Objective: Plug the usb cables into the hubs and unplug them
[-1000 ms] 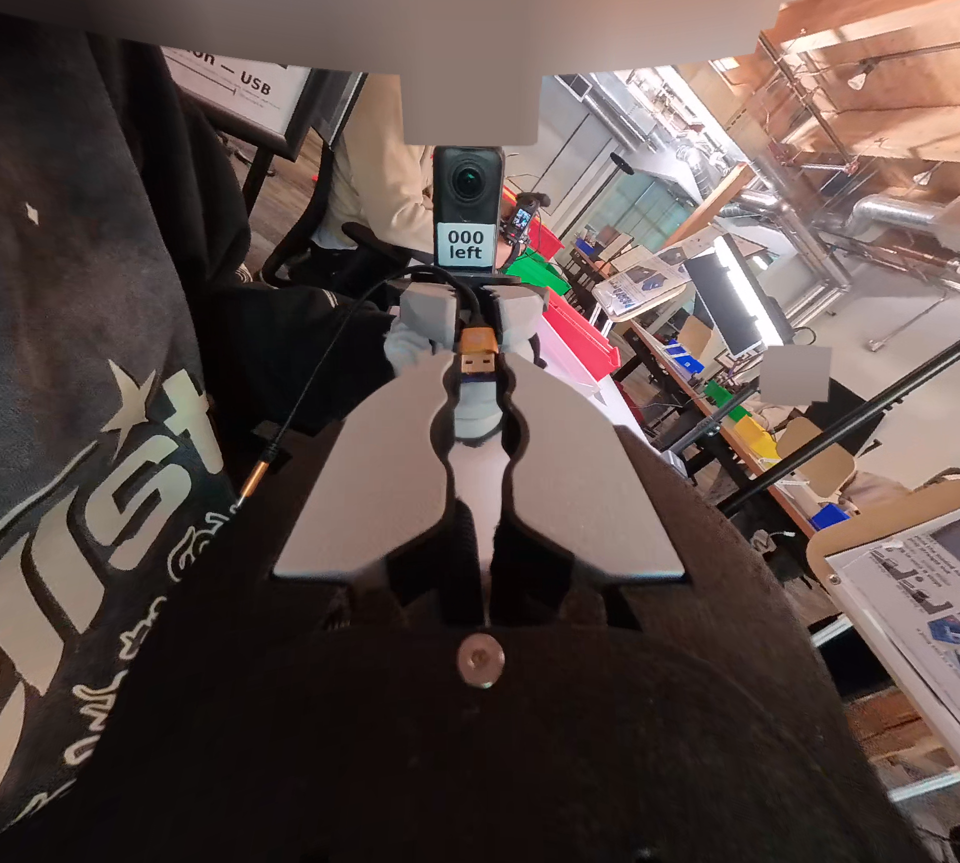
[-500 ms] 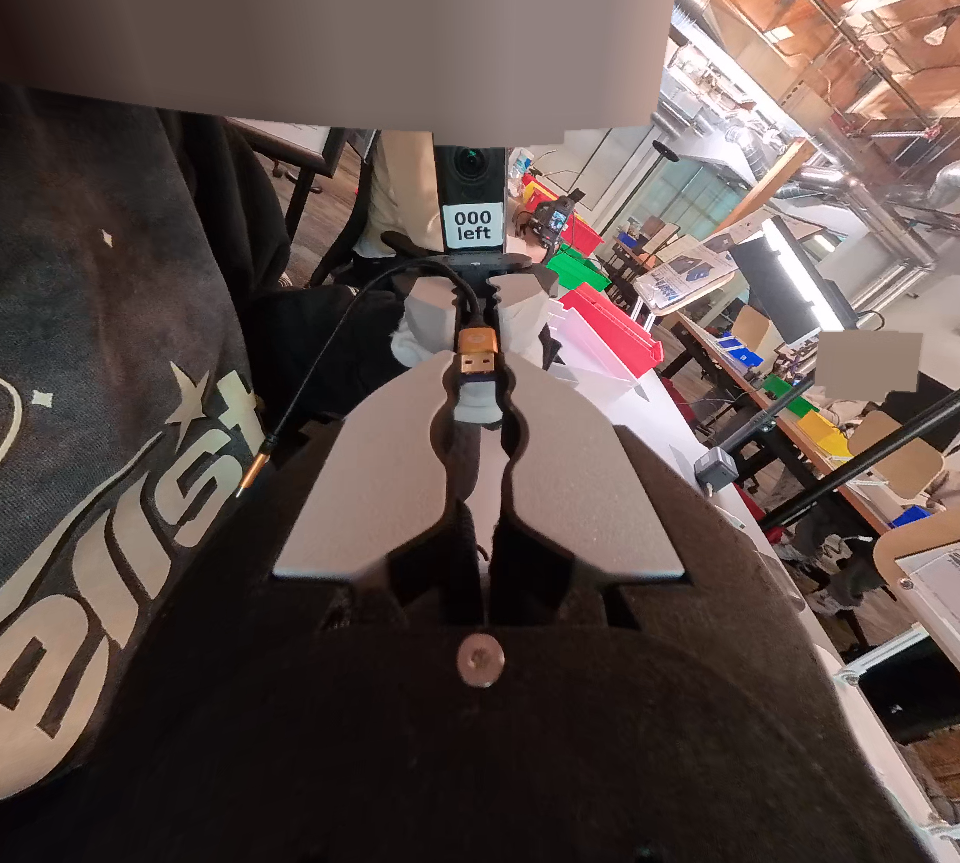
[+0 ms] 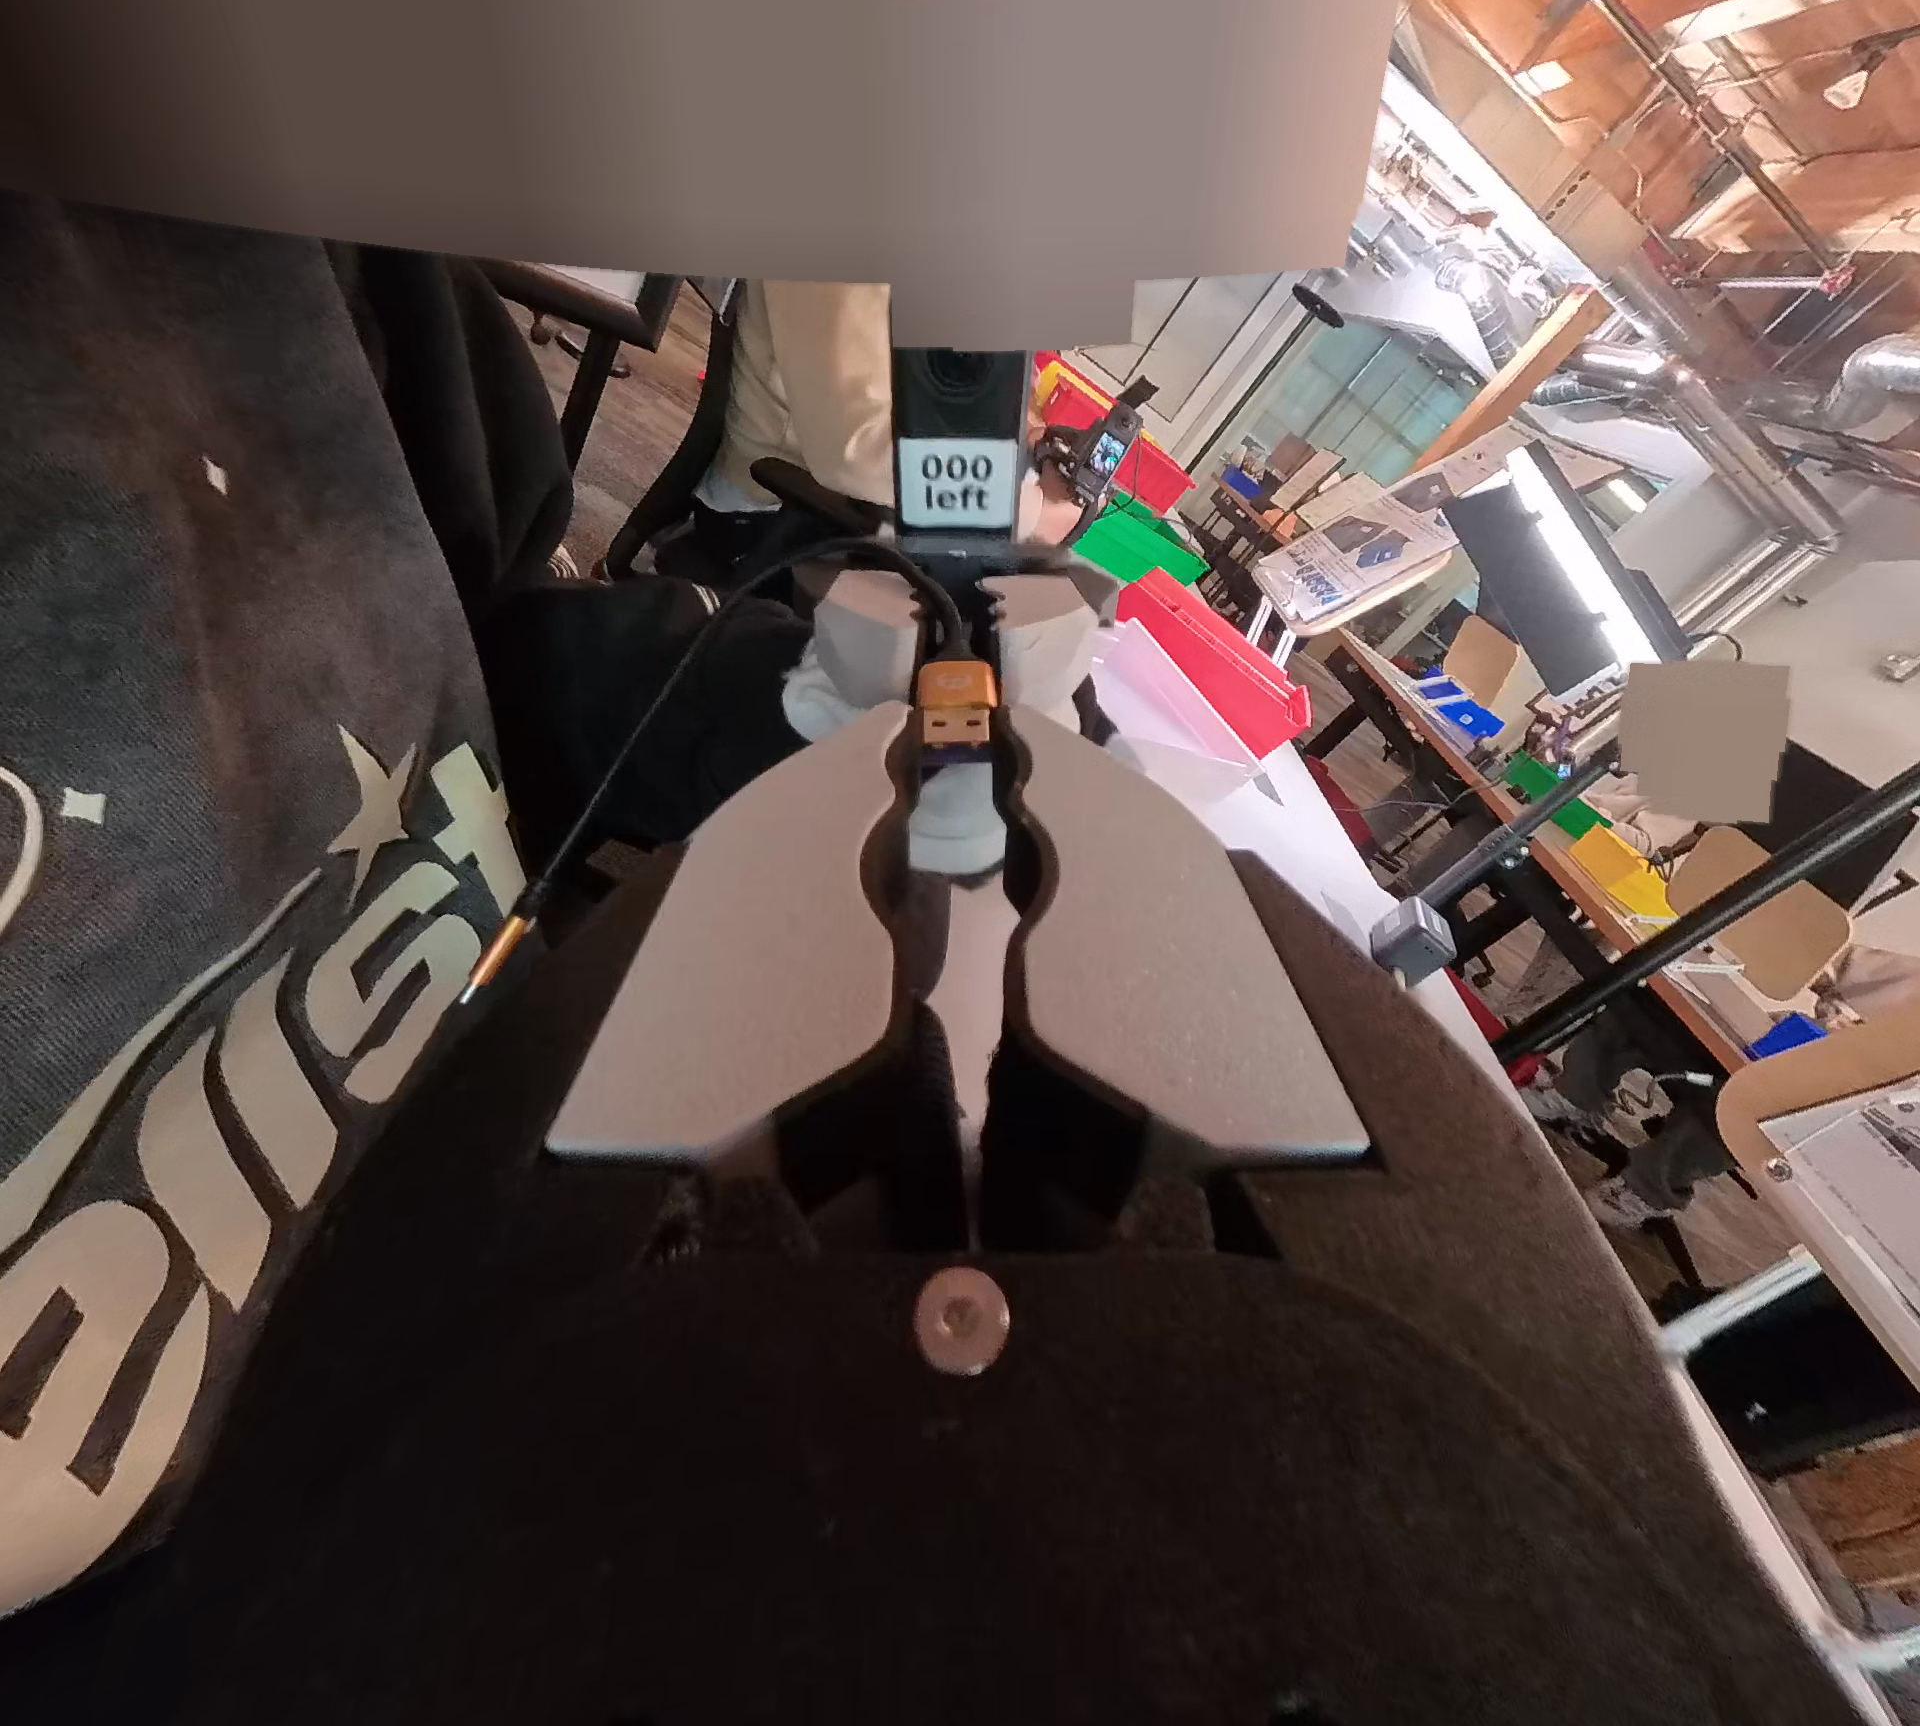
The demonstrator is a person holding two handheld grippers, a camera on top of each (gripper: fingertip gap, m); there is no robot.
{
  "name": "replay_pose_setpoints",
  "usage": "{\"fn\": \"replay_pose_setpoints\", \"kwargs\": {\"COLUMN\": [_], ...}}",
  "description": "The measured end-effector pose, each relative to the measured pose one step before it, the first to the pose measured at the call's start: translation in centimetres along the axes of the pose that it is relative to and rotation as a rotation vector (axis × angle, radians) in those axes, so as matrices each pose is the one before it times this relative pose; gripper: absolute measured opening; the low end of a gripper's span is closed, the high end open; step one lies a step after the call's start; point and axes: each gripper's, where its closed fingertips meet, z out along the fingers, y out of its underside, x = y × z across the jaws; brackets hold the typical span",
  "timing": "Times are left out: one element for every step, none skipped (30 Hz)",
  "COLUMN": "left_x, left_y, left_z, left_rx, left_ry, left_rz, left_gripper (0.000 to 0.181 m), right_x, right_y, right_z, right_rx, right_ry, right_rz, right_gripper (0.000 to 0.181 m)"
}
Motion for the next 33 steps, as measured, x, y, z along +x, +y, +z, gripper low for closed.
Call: {"fn": "replay_pose_setpoints", "kwargs": {"left_x": [-0.076, -0.166, -0.084, -0.064, -0.125, -0.073, -0.048, -0.12, -0.094, -0.06, -0.068, -0.012, 0.02, 0.046, 0.019, -0.016, -0.049, -0.052, -0.047, -0.03, -0.013, -0.036, -0.052, -0.026, -0.009, -0.016, -0.029, 0.012, 0.01, 0.007, 0.0, 0.013, -0.013], "left_y": [-0.355, -0.528, -0.614, -0.669, -0.734, -0.72, -0.593, -0.462, -0.266, -0.115, -0.023, 0.055, 0.071, 0.073, 0.088, 0.096, 0.118, 0.124, 0.094, 0.078, 0.036, 0.035, 0.044, 0.06, 0.089, 0.111, 0.109, 0.108, 0.117, 0.098, 0.084, 0.09, 0.101], "left_z": [-0.149, -0.266, -0.346, -0.387, -0.419, -0.401, -0.344, -0.26, -0.177, -0.104, -0.048, -0.005, 0.028, 0.04, 0.047, 0.033, 0.018, 0.005, 0.004, -0.013, -0.014, -0.003, 0.0, -0.003, -0.002, 0.01, 0.019, 0.027, 0.039, 0.034, 0.035, 0.024, 0.024], "left_rx": [0.0403, 0.0586, 0.0673, 0.0693, 0.0719, 0.0647, 0.0504, 0.0352, 0.0183, 0.0057, -0.0028, -0.0087, -0.0103, -0.0097, -0.0105, -0.0111, -0.0121, -0.013, -0.0114, -0.009, -0.0061, -0.005, -0.0047, -0.0049, -0.0056, -0.0067, -0.0063, -0.0061, -0.006, -0.0044, -0.0038, -0.0046, -0.0055], "left_ry": [0.0044, 0.0054, 0.017, 0.0194, 0.0132, 0.0142, 0.0117, 0.0032, -0.0002, -0.0019, -0.0047, -0.0032, -0.0017, -0.0012, -0.0016, -0.0031, -0.0044, -0.0045, -0.0039, -0.0031, -0.0016, -0.002, -0.0029, -0.0024, -0.0004, -0.0014, -0.002, 0.0003, 0.001, 0.0, 0.0004, 0.0009, -0.0007], "left_rz": [-0.0293, -0.0433, -0.0553, -0.0549, -0.0455, -0.0376, -0.031, -0.0223, -0.0122, -0.0034, 0.002, 0.0052, 0.0072, 0.007, 0.0056, 0.005, 0.0057, 0.0069, 0.0072, 0.0065, 0.0039, 0.0017, 0.002, 0.0028, 0.0027, 0.0029, 0.003, 0.0023, 0.0021, 0.0011, -0.0004, -0.0004, 0.0012], "left_gripper": [0.014, 0.014, 0.014, 0.014, 0.014, 0.014, 0.013, 0.014, 0.014, 0.014, 0.014, 0.014, 0.014, 0.014, 0.014, 0.014, 0.014, 0.014, 0.014, 0.014, 0.014, 0.014, 0.014, 0.014, 0.014, 0.014, 0.014, 0.014, 0.014, 0.014, 0.014, 0.014, 0.014], "right_x": [-0.125, -0.016, 0.136, 0.168, 0.109, 0.104, 0.14, 0.045, -0.056, -0.044, 0.004, -0.011, -0.068, -0.045, 0.014, 0.077, 0.144, 0.215, 0.253, 0.239, 0.22, 0.182, 0.141, 0.1, 0.052, -0.015, -0.057, -0.08, -0.07, -0.085, -0.107, -0.076, -0.069], "right_y": [-0.415, -0.468, -0.377, -0.238, -0.113, -0.018, 0.06, 0.087, 0.073, 0.024, 0.023, -0.001, -0.026, -0.06, -0.067, -0.041, -0.056, -0.052, -0.062, -0.067, -0.064, -0.05, 0.015, 0.077, 0.102, 0.09, 0.102, 0.079, 0.07, 0.092, 0.122, 0.138, 0.109], "right_z": [-0.034, -0.098, -0.122, -0.128, -0.13, -0.105, -0.048, -0.012, 0.024, 0.049, 0.057, 0.045, 0.01, -0.037, -0.066, -0.111, -0.162, -0.202, -0.252, -0.255, -0.232, -0.182, -0.109, -0.049, -0.001, 0.022, 0.05, 0.068, 0.067, 0.085, 0.097, 0.1, 0.106], "right_rx": [0.0264, 0.0273, 0.0183, 0.0082, 0.0006, -0.0049, -0.0107, -0.0126, -0.0102, -0.0081, -0.0072, -0.0069, -0.0051, -0.0023, -0.0026, -0.0038, -0.0036, -0.0034, -0.0019, 0.0002, 0.0019, 0.0022, -0.0004, -0.0042, -0.0061, -0.0055, -0.0055, -0.0055, -0.0051, -0.0056, -0.0078, -0.0092, -0.0064], "right_ry": [-0.0052, -0.0012, 0.0048, 0.0065, 0.0044, 0.007, 0.0105, 0.0055, -0.0007, 0.0014, 0.0045, 0.0026, -0.0013, -0.0004, 0.0014, 0.0039, 0.007, 0.01, 0.0117, 0.0099, 0.0078, 0.0057, 0.0044, 0.0027, 0.0008, -0.0013, -0.0038, -0.0043, -0.0028, -0.0034, -0.0048, -0.0035, -0.002], "right_rz": [0.0035, 0.0141, 0.0175, 0.0125, 0.0035, -0.0031, -0.0061, -0.0071, -0.006, -0.003, -0.0015, -0.0017, -0.0035, -0.0039, -0.0029, -0.0022, -0.0029, -0.0031, -0.0026, -0.0013, 0.0006, 0.0032, 0.0049, 0.0038, 0.0013, 0.0006, 0.0016, 0.0016, -0.0003, -0.0013, -0.0003, 0.0004, 0.0013], "right_gripper": [0.017, 0.024, 0.027, 0.028, 0.028, 0.028, 0.028, 0.028, 0.028, 0.028, 0.028, 0.028, 0.028, 0.028, 0.028, 0.028, 0.028, 0.028, 0.027, 0.027, 0.027, 0.026, 0.026, 0.026, 0.025, 0.025, 0.025, 0.025, 0.025, 0.025, 0.025, 0.025, 0.025]}}
